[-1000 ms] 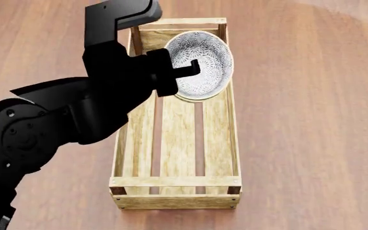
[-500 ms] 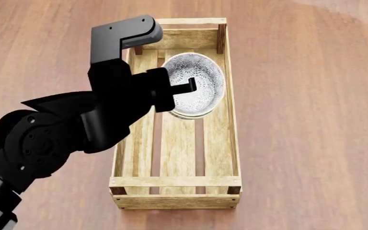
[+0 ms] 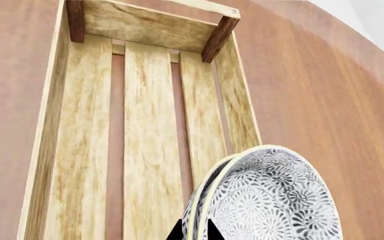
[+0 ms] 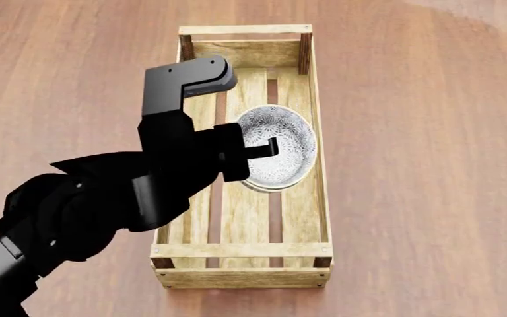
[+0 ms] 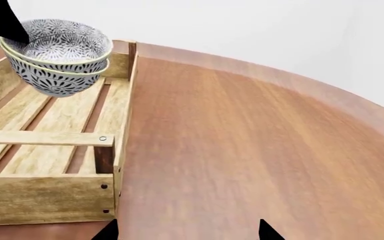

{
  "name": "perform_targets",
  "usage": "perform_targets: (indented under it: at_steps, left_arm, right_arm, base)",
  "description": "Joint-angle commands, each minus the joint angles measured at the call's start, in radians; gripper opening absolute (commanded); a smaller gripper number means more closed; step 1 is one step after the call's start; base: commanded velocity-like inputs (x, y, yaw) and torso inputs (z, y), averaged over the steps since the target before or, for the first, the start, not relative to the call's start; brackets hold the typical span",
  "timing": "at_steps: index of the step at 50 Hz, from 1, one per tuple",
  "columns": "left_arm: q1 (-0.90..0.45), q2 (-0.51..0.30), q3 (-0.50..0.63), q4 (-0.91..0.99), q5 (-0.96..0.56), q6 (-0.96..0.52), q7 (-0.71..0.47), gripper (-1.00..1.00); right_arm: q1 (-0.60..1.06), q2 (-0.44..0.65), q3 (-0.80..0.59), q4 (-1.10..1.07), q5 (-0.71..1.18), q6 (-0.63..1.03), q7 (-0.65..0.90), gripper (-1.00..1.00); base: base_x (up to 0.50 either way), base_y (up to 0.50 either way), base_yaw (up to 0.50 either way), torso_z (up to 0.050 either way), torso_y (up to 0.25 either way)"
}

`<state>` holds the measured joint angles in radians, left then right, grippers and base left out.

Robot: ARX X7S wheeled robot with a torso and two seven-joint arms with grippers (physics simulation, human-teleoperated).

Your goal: Stack the right bowl on the left bowl and place them in the tray.

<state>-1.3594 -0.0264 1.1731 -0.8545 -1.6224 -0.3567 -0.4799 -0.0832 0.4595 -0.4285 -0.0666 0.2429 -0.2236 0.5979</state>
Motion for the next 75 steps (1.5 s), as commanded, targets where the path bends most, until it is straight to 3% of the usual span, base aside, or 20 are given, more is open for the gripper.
perform_targets:
  at_steps: [1, 8, 14, 49, 67, 68, 75]
  left_arm:
    - [-0.055, 0.026, 0.207, -0.013, -0.156, 0.114, 0.068, -1.0]
    - [-0.096, 0.026, 0.371, -0.025, -0.249, 0.17, 0.082, -1.0]
    - [-0.113, 0.026, 0.42, 0.011, -0.228, 0.177, 0.08, -1.0]
    - [-0.026, 0.026, 0.416, -0.067, -0.186, 0.183, 0.208, -1.0]
    - [-0.012, 0.026, 0.409, -0.08, -0.081, 0.218, 0.302, -1.0]
    - [-0.011, 0.026, 0.409, -0.086, -0.079, 0.219, 0.301, 1.0]
    - [-0.04, 0.026, 0.406, -0.104, -0.042, 0.241, 0.303, 1.0]
  right_arm:
    - [-0.003, -0.016, 0.024, 0.009, -0.011, -0.012, -0.023, 1.0]
    - [0.001, -0.018, 0.025, 0.021, -0.009, -0.019, -0.024, 1.0]
    - [0.008, -0.019, 0.027, 0.038, -0.004, -0.025, -0.028, 1.0]
    - [0.036, -0.033, 0.019, 0.09, -0.009, -0.014, -0.025, 1.0]
    - [0.037, -0.029, 0.027, 0.092, -0.009, -0.01, -0.011, 1.0]
    - [0.037, -0.03, 0.026, 0.096, -0.01, -0.012, -0.012, 1.0]
    - [0.037, -0.03, 0.023, 0.097, -0.009, -0.012, -0.014, 1.0]
  base:
    - [0.0, 0.0, 0.0, 0.0, 0.0]
    - [0.0, 0.0, 0.0, 0.0, 0.0]
    - [0.0, 0.0, 0.0, 0.0, 0.002]
    - [0.0, 0.0, 0.0, 0.0, 0.001]
    - [0.0, 0.0, 0.0, 0.001, 0.001]
    - [0.0, 0.0, 0.0, 0.0, 0.01]
    - [0.0, 0.0, 0.0, 0.0, 0.0]
